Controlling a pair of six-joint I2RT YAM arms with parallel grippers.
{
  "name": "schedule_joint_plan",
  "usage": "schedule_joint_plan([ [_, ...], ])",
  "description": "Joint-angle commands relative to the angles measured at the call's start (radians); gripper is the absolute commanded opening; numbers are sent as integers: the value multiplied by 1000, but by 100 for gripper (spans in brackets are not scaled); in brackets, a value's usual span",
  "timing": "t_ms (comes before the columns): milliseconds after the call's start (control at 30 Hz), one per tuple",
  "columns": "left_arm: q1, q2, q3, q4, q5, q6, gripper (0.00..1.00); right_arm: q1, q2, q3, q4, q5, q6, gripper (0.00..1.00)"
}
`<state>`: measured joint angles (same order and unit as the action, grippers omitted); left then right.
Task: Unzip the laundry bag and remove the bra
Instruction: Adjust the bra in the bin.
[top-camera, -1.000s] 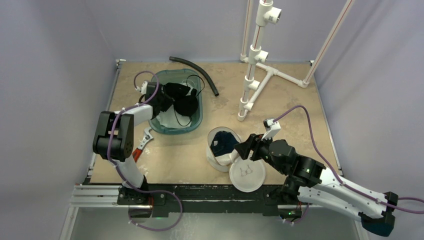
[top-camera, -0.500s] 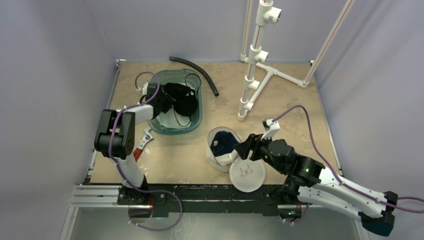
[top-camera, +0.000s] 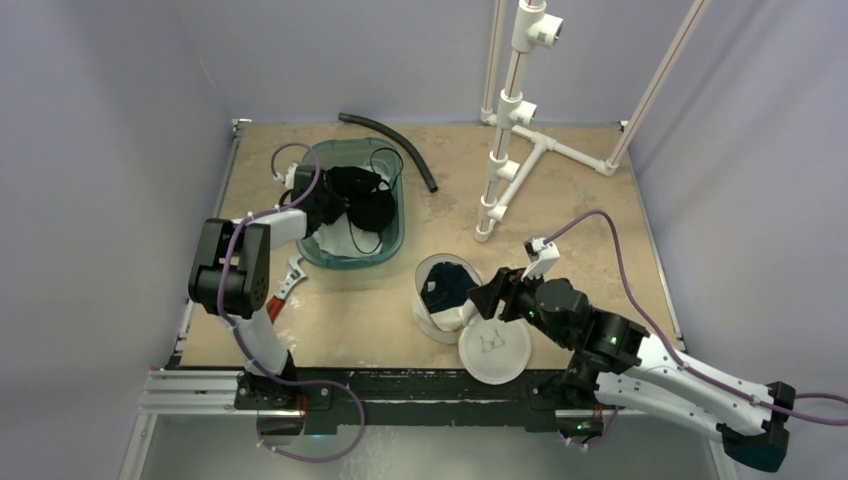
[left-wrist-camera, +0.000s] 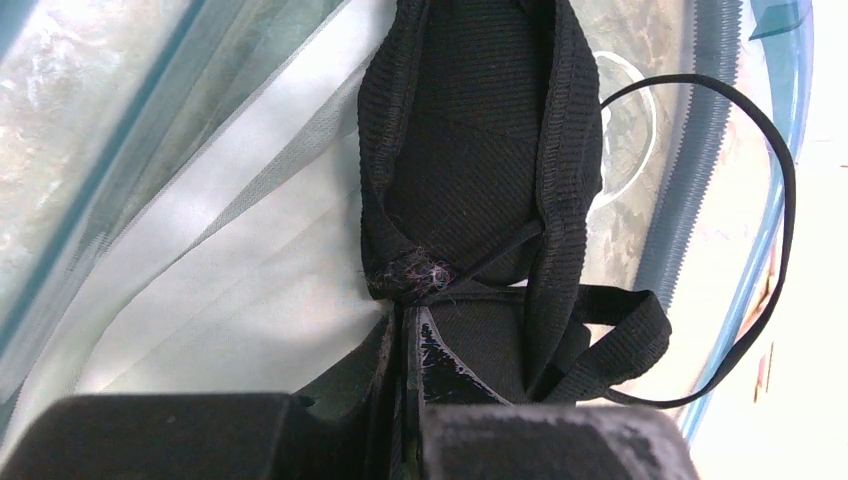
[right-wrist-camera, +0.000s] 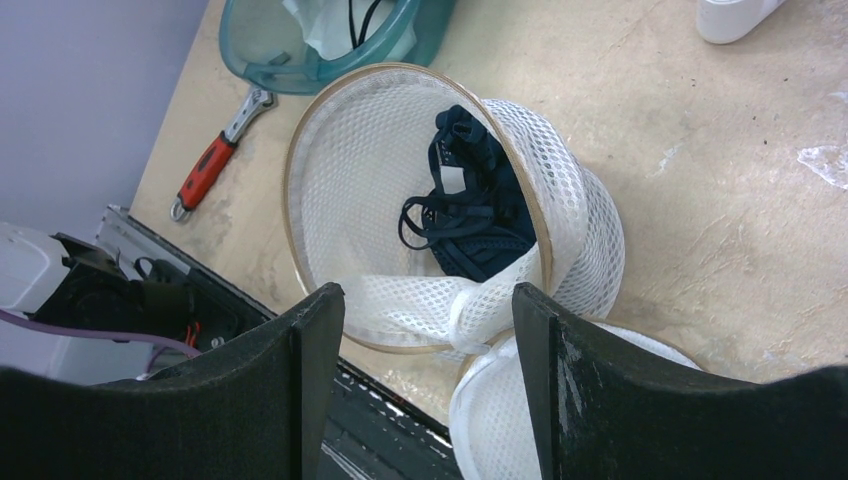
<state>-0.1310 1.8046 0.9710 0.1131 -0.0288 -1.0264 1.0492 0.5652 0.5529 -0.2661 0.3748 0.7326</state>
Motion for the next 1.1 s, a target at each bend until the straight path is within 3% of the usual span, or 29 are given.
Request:
schedule_joint_plan([
  [0,7,-53,40,34,-2,57,0,7,9,1,19,14,1,66],
  [200,8,-148,105,-17,24,130,0,8,2,-1,19,13,0,66],
  [400,11,-202,228,-178,80,256,0,7,-2,1,20,13,-2,66],
  [567,52,-169,311,-331,238,377,0,7,-15,-4,25,11,-1,66],
  [800,98,-137,315,-422,488,441,0,7,-19,-4,30,9,-4,66],
  [1067,102,-141,272,-425,496,459,0,8,-36,-7,35,9,-5,66],
])
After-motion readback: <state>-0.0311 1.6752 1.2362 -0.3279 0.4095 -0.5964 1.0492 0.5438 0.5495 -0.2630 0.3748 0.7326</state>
